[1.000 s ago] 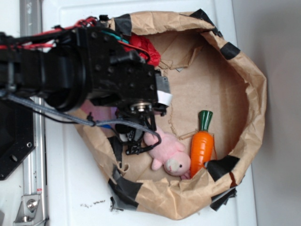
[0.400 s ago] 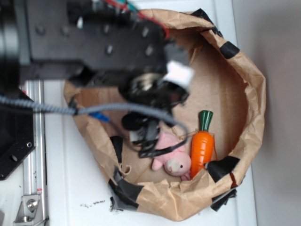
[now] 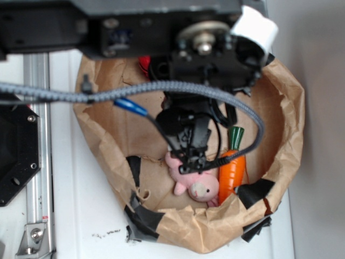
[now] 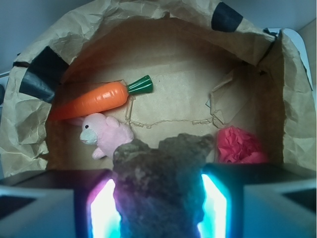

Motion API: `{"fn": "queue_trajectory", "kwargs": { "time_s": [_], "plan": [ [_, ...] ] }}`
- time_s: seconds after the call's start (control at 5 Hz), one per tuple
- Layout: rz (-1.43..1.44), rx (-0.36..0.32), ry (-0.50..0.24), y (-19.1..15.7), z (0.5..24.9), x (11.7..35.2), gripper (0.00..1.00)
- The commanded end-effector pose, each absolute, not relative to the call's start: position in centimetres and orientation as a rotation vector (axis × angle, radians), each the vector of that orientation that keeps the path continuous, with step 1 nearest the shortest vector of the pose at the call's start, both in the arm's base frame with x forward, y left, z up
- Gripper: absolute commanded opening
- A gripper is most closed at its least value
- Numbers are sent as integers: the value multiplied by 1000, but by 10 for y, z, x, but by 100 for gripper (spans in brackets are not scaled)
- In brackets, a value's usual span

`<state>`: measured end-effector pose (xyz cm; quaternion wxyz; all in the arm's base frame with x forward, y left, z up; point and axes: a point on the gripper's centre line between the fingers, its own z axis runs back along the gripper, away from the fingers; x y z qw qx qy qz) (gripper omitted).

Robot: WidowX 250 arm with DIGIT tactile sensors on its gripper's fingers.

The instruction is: Grab the rock.

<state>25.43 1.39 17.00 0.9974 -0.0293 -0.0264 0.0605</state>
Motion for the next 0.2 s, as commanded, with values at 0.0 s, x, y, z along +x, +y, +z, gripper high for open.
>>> {"fn": "queue_trajectory", "kwargs": {
  "time_s": [0.0],
  "plan": [
    [133,-6,-133,15,192,250,0]
  ]
}}
